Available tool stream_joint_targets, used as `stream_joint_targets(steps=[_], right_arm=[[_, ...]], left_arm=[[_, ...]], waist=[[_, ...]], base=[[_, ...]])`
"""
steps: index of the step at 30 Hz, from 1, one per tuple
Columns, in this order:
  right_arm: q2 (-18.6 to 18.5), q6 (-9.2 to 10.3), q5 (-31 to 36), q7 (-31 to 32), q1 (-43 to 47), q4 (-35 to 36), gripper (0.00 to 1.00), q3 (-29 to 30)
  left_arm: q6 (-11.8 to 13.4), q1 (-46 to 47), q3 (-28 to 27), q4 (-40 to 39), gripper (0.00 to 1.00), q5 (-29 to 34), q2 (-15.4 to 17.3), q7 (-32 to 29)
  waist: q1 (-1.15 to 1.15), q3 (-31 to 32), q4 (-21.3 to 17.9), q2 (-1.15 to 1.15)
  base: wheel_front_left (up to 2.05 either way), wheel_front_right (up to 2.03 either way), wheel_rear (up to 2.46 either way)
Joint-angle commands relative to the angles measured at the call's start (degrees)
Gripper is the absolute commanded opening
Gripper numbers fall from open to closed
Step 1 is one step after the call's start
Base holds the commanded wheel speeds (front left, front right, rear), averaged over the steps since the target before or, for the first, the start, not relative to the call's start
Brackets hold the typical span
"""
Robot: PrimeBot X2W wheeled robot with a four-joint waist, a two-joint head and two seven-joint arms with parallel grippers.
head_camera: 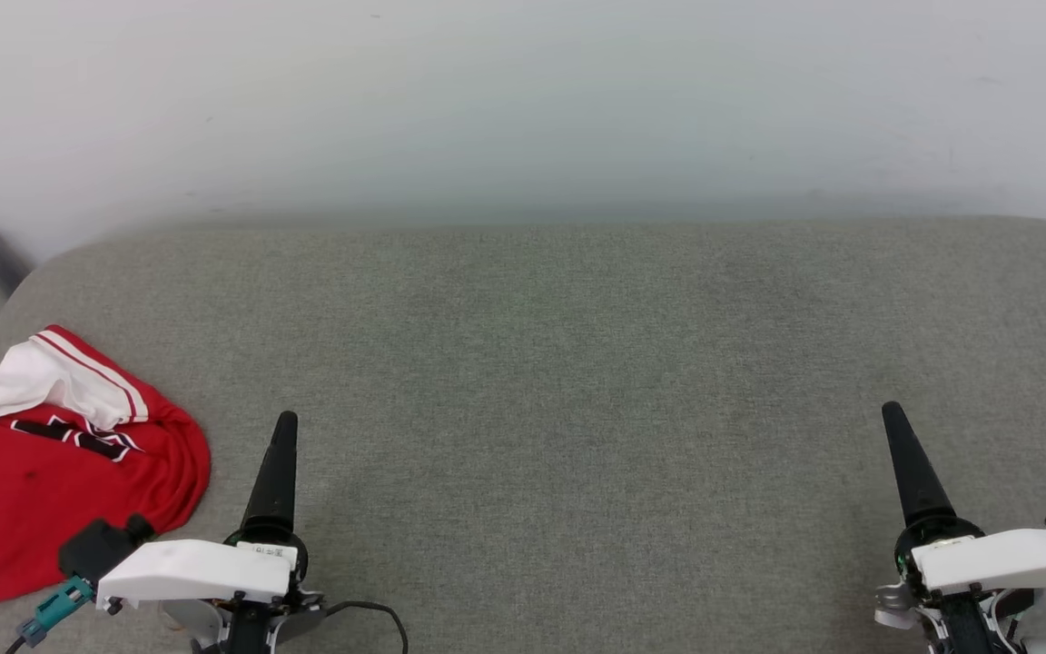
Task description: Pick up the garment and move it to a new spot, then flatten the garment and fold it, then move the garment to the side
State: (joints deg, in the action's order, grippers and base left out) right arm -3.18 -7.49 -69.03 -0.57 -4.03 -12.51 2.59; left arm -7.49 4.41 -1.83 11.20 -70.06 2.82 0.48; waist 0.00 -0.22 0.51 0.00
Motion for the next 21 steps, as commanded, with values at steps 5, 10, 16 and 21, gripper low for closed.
stream_joint_targets(steps=[5,10,16,21], right_arm=[[0.13,-0.01,9.24,-1.5,-0.22,1.8,1.0,-0.09],[0.22,-0.01,15.66,-1.79,0.04,2.69,1.0,-0.13],[0.24,0.0,22.12,-1.82,0.64,4.26,1.0,-0.28],[0.25,0.0,27.1,-1.4,0.81,5.55,1.0,-0.34]], left_arm=[[0.19,0.52,0.9,-1.92,1.0,8.58,0.06,1.54],[0.52,0.49,1.9,-2.68,1.0,15.06,0.05,2.59],[1.15,0.39,2.89,-3.25,1.0,21.72,0.11,3.79],[1.76,0.44,4.19,-3.83,1.0,27.58,0.75,4.72]], waist=[[0.0,0.09,0.18,0.0],[0.0,0.15,0.44,0.0],[0.0,0.15,0.72,0.0],[0.0,0.17,0.91,0.0]], base=[[0.0,0.0,0.0],[0.0,0.0,0.0],[0.0,0.0,0.0],[0.0,0.0,0.0]])
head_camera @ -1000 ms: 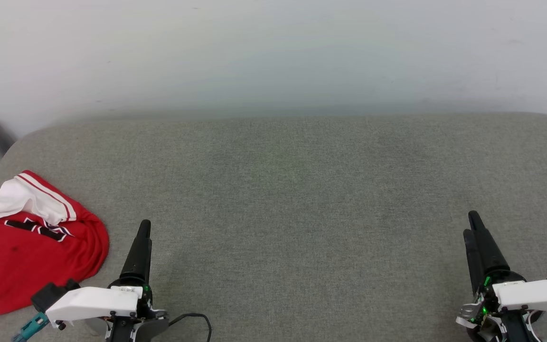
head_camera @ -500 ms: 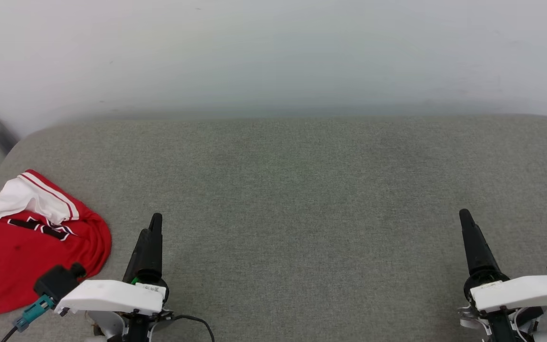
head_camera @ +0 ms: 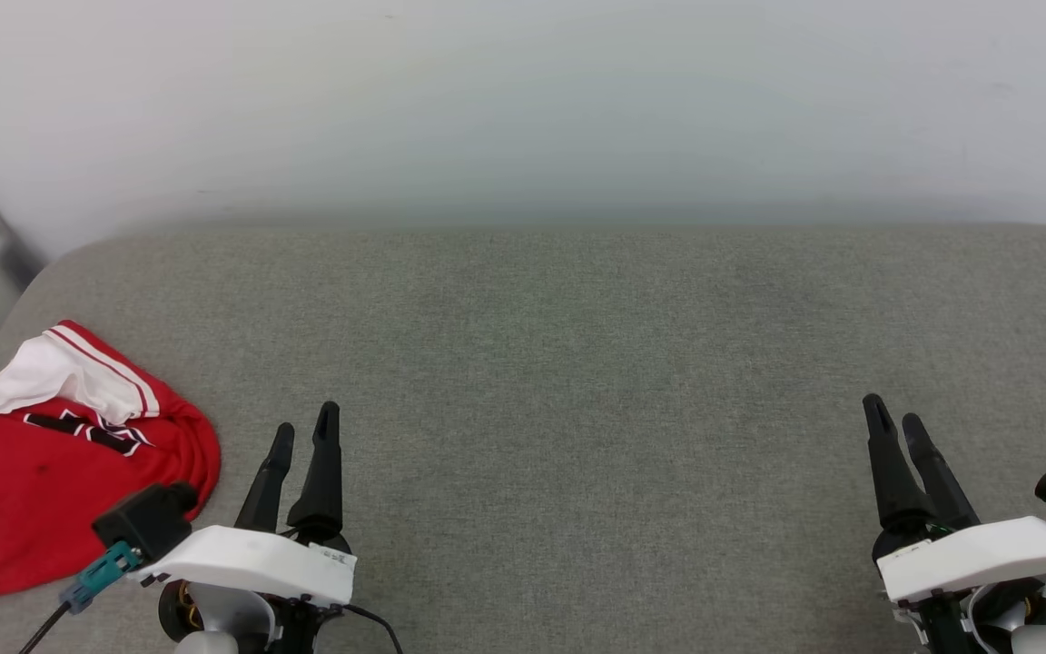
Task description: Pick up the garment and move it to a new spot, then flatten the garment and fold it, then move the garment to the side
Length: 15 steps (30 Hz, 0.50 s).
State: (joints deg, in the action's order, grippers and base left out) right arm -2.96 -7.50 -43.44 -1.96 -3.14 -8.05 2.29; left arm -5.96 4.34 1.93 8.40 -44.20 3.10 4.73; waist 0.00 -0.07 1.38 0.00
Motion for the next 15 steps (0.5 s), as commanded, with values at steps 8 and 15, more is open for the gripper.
stream_joint_targets(steps=[8,15], right_arm=[[0.04,0.01,8.68,0.82,0.41,3.19,1.0,0.62],[0.05,0.01,14.62,1.25,1.12,5.18,1.0,0.89]], left_arm=[[0.95,0.71,2.83,-1.16,1.0,9.2,1.66,1.88],[2.27,0.94,4.91,-1.2,1.0,14.93,2.89,3.03]], waist=[[0.0,0.02,0.47,0.0],[0.0,0.12,0.55,0.0]], base=[[0.0,0.0,0.0],[0.0,0.0,0.0]])
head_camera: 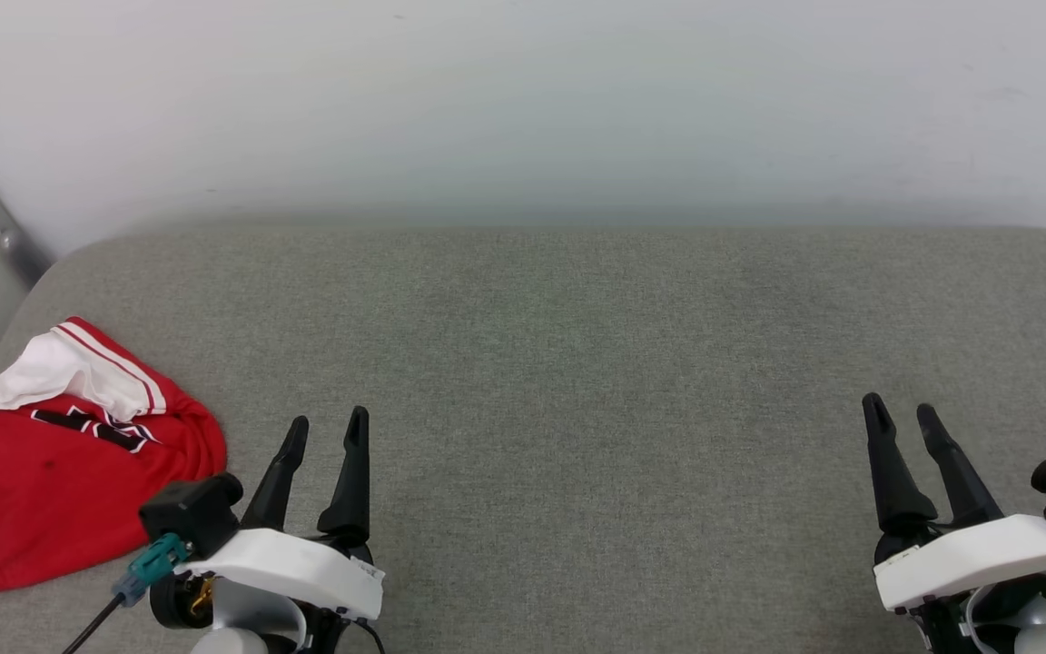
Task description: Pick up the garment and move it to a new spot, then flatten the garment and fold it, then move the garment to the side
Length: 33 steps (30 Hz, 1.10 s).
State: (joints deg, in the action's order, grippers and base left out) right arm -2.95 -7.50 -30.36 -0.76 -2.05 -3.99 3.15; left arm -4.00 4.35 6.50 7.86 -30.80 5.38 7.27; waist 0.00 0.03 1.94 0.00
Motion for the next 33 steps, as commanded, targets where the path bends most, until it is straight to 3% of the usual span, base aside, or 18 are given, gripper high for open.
stream_joint_targets(steps=[1,19,33], right_arm=[[0.04,0.01,2.34,0.13,0.15,1.46,1.0,0.14],[0.06,0.01,13.5,2.68,2.27,6.18,1.0,0.74],[0.08,0.01,19.79,3.09,3.2,7.97,1.0,0.7]], left_arm=[[0.59,0.95,0.57,-0.63,1.0,2.25,0.8,0.69],[3.95,1.47,3.84,-0.14,1.0,11.58,2.7,3.16],[4.65,1.58,4.9,0.32,1.0,16.38,2.71,4.91]], waist=[[0.0,0.03,-0.01,0.0],[0.0,0.31,0.04,0.0],[0.0,0.42,0.3,0.0]], base=[[0.0,0.0,0.0],[0.0,0.0,0.0],[0.0,0.0,0.0]])
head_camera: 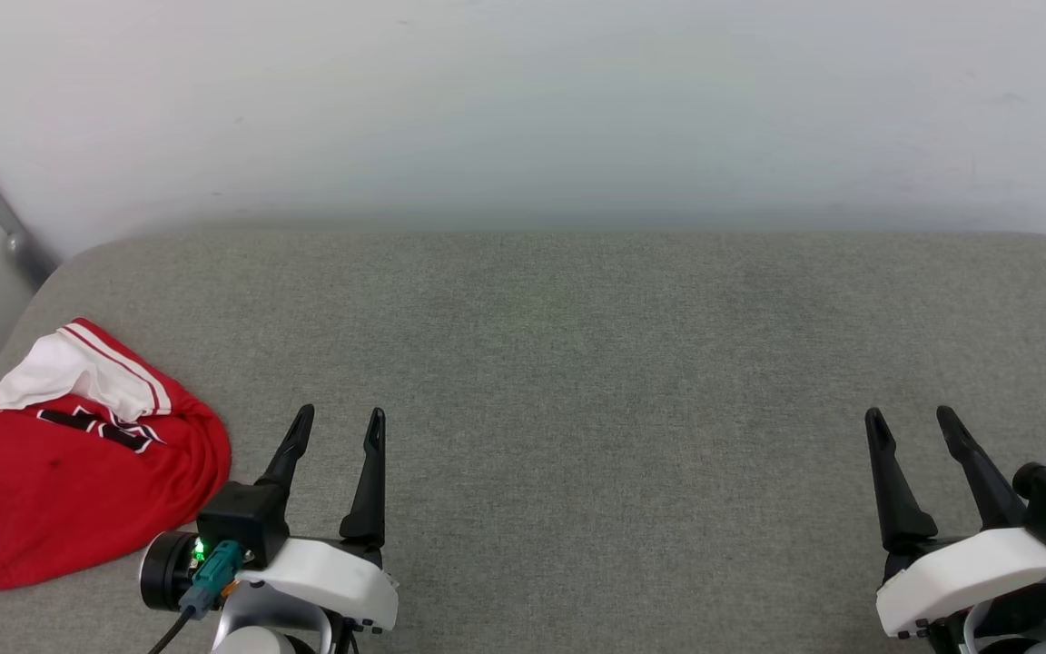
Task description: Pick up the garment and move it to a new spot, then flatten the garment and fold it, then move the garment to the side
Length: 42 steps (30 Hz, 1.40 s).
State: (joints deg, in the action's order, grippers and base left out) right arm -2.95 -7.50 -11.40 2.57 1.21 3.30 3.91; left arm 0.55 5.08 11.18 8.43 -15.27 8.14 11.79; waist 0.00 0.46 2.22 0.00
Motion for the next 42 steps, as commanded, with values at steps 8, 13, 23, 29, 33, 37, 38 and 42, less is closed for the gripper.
stream_joint_targets(steps=[8,13,23,29,33,37,38,42], right_arm=[[0.1,0.01,3.58,-0.65,0.37,1.37,1.0,0.12],[0.1,0.02,4.79,-1.25,0.57,1.57,1.0,0.46],[0.12,0.02,7.21,-2.18,1.04,1.59,1.0,0.75],[0.12,0.02,8.82,-2.67,1.24,1.32,1.0,0.94],[0.12,0.02,8.1,-2.51,1.09,0.8,1.0,0.95],[0.13,0.02,8.0,-2.49,0.93,0.54,1.0,1.07],[0.13,0.02,7.96,-2.47,0.93,0.47,1.0,1.08],[0.13,0.02,7.93,-2.39,0.98,0.18,1.0,1.22]], left_arm=[[-0.81,0.65,0.19,-0.39,1.0,3.0,-0.57,1.26],[-1.08,0.55,0.11,0.02,1.0,4.85,-0.82,1.84],[-1.79,0.47,-0.65,1.1,1.0,7.87,-1.69,2.94],[-2.07,0.23,-1.19,1.81,1.0,9.49,-2.26,3.55],[-2.49,0.52,-1.66,2.38,1.0,8.83,-2.51,3.48],[-2.89,0.51,-2.08,2.73,1.0,8.64,-2.72,3.48],[-2.96,0.47,-2.21,2.86,1.0,8.61,-2.78,3.48],[-3.12,0.48,-2.7,3.27,1.0,8.6,-2.99,3.48]], waist=[[0.0,0.02,0.24,0.0],[0.0,0.14,0.27,0.0],[0.0,0.25,0.6,0.0],[0.0,0.44,0.8,0.0],[0.0,0.48,0.85,0.0],[0.0,0.49,0.88,0.0],[0.0,0.48,0.89,0.0],[0.0,0.5,1.0,0.0]], base=[[0.0,0.0,0.0],[0.0,0.0,0.0],[0.0,0.0,0.0],[0.0,0.0,0.0],[0.0,0.0,0.0],[0.0,0.0,0.0],[0.0,0.0,0.0],[0.0,0.0,0.0]])
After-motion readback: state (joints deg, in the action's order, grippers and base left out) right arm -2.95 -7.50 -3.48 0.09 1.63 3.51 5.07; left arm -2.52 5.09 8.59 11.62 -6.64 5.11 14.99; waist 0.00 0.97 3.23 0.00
